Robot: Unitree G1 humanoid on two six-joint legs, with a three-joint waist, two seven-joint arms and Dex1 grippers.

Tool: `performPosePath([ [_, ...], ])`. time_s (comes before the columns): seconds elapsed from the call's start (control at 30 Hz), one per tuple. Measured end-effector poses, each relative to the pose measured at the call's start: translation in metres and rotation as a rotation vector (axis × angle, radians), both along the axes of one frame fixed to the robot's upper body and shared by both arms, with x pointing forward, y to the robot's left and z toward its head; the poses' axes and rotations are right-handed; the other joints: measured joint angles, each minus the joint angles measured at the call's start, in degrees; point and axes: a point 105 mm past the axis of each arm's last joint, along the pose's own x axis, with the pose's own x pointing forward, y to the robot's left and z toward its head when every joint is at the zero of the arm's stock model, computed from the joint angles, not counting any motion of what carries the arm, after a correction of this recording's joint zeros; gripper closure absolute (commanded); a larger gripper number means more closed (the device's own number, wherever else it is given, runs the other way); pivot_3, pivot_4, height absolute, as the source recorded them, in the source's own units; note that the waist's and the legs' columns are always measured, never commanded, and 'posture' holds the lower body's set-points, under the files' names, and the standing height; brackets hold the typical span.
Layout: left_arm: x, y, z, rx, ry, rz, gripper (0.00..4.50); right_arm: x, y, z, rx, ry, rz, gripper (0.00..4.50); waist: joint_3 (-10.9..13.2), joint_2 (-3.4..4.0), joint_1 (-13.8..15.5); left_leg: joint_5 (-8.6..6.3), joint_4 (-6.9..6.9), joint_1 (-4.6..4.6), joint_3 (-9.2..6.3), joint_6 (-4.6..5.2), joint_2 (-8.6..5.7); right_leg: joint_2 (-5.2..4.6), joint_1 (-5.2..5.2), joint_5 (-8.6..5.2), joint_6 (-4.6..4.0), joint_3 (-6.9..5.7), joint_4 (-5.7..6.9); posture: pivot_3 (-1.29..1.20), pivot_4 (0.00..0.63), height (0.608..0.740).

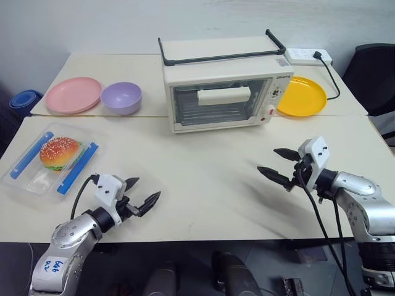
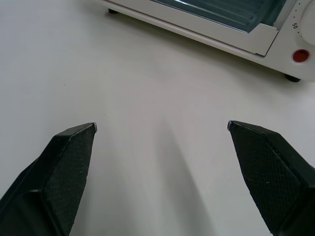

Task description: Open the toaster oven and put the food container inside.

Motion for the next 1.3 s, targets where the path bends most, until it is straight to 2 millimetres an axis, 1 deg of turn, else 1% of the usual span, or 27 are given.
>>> performPosePath([
  [0.2, 0.007, 0.002, 0.012, 0.002, -0.048, 0.005, 0.0, 0.001, 0.001, 0.0, 0.003, -0.002, -0.001, 0.04, 0.0, 0.0, -0.07, 0.0, -0.02, 0.01, 0.04, 0.0, 0.0, 0.01, 0.0, 0.0, 0.0, -0.01, 0.0, 0.0, 0.15, 0.74],
  [0.33, 0.008, 0.003, 0.015, -0.028, -0.037, 0.006, 0.0, 0.001, 0.002, 0.001, 0.005, -0.005, -0.002, 0.04, 0.0, 0.0, -0.03, 0.0, -0.01, 0.01, 0.05, 0.0, 0.0, 0.01, 0.0, 0.01, 0.01, -0.01, 0.0, 0.0, 0.15, 0.74],
  [0.43, 0.007, -0.001, 0.018, -0.051, -0.032, -0.031, 0.0, 0.008, 0.002, 0.002, 0.016, -0.012, -0.031, 0.04, 0.0, 0.0, -0.11, 0.0, 0.01, 0.02, 0.1, 0.0, 0.0, 0.01, -0.01, 0.02, 0.03, -0.02, 0.01, 0.0, 0.15, 0.74],
  [0.5, 0.01, -0.002, 0.023, -0.043, -0.032, -0.041, 0.0, 0.017, 0.005, 0.008, 0.056, -0.013, -0.045, 0.04, 0.0, 0.0, -0.11, 0.0, 0.06, 0.03, 0.1, 0.01, 0.01, 0.05, -0.01, 0.02, 0.03, -0.01, 0.03, 0.0, 0.15, 0.74],
  [0.57, 0.014, -0.008, 0.036, -0.064, -0.054, -0.076, 0.0, 0.027, 0.016, 0.021, 0.153, -0.008, -0.031, 0.04, 0.01, 0.0, -0.14, 0.01, 0.15, 0.01, 0.12, 0.01, 0.08, 0.12, -0.01, 0.04, 0.0, -0.02, 0.05, 0.0, 0.15, 0.74],
  [0.63, 0.016, -0.017, 0.057, -0.1, -0.096, -0.133, 0.0, 0.036, 0.028, 0.041, 0.228, -0.018, 0.004, 0.04, 0.01, 0.02, -0.19, 0.01, 0.22, 0.02, 0.14, 0.0, 0.11, 0.15, -0.01, 0.07, -0.01, -0.01, 0.1, 0.0, 0.15, 0.74],
  [0.77, 0.021, -0.029, 0.106, -0.098, -0.19, -0.266, 0.0, 0.061, 0.047, 0.089, 0.331, -0.08, 0.066, 0.04, 0.02, 0.01, -0.23, 0.02, 0.24, 0.03, 0.15, -0.01, 0.17, 0.29, -0.04, 0.09, -0.06, -0.06, 0.15, 0.0, 0.15, 0.74],
  [0.8, 0.02, -0.031, 0.119, -0.091, -0.225, -0.29, 0.0, 0.064, 0.052, 0.098, 0.343, -0.094, 0.08, 0.04, 0.01, 0.02, -0.22, 0.02, 0.15, 0.04, 0.16, -0.01, 0.19, 0.31, -0.04, 0.09, -0.07, -0.05, 0.11, 0.0, 0.15, 0.74],
  [0.83, 0.02, -0.032, 0.128, -0.085, -0.246, -0.306, 0.0, 0.067, 0.054, 0.103, 0.348, -0.1, 0.089, 0.04, 0.01, 0.02, -0.2, 0.0, 0.11, 0.08, 0.15, -0.03, 0.19, 0.3, -0.04, 0.09, -0.07, -0.06, 0.16, 0.0, 0.15, 0.74],
  [0.9, 0.02, -0.033, 0.138, -0.077, -0.261, -0.334, 0.0, 0.073, 0.056, 0.104, 0.35, -0.096, 0.091, 0.04, 0.01, 0.02, -0.19, -0.04, 0.04, 0.01, 0.15, -0.07, 0.22, 0.34, -0.13, 0.08, -0.07, -0.04, 0.17, 0.0, 0.15, 0.74],
  [0.97, 0.021, -0.034, 0.144, -0.074, -0.267, -0.348, 0.0, 0.078, 0.063, 0.098, 0.336, -0.073, 0.102, 0.04, 0.01, 0.02, -0.18, -0.05, 0.02, -0.24, 0.18, -0.08, 0.25, 0.37, -0.4, 0.09, -0.06, -0.03, 0.26, 0.0, 0.15, 0.74],
  [1.0, 0.022, -0.034, 0.147, -0.067, -0.271, -0.353, 0.0, 0.079, 0.067, 0.097, 0.331, -0.068, 0.109, 0.04, 0.01, 0.02, -0.2, -0.05, 0.07, -0.46, 0.25, -0.09, 0.25, 0.37, -0.68, 0.1, -0.04, 0.01, 0.35, 0.0, 0.15, 0.74],
  [1.03, 0.022, -0.035, 0.15, -0.059, -0.28, -0.357, 0.0, 0.081, 0.069, 0.096, 0.328, -0.062, 0.113, 0.04, 0.01, 0.02, -0.24, -0.05, 0.17, -0.88, 0.27, -0.11, 0.25, 0.36, -1.06, 0.12, 0.0, 0.04, 0.42, 0.0, 0.15, 0.74],
  [1.07, 0.022, -0.035, 0.152, -0.056, -0.289, -0.363, 0.0, 0.082, 0.071, 0.094, 0.321, -0.054, 0.115, 0.04, 0.01, 0.02, -0.24, -0.02, 0.19, -1.07, 0.3, -0.14, 0.25, 0.36, -1.25, 0.14, 0.02, 0.05, 0.44, 0.0, 0.15, 0.74],
  [1.17, 0.023, -0.038, 0.157, -0.053, -0.304, -0.373, 0.0, 0.085, 0.074, 0.092, 0.294, -0.058, 0.114, 0.04, 0.01, 0.02, -0.18, 0.02, 0.14, -1.09, 0.3, -0.27, 0.26, 0.37, -1.26, 0.13, 0.02, 0.02, 0.35, 0.0, 0.15, 0.74],
  [1.3, 0.023, -0.039, 0.161, -0.051, -0.32, -0.375, 0.0, 0.083, 0.077, 0.096, 0.291, -0.077, 0.143, 0.04, 0.01, 0.02, -0.22, -0.05, 0.16, -1.06, 0.31, -0.15, 0.26, 0.39, -1.25, 0.13, 0.02, 0.05, 0.37, 0.0, 0.15, 0.74],
])
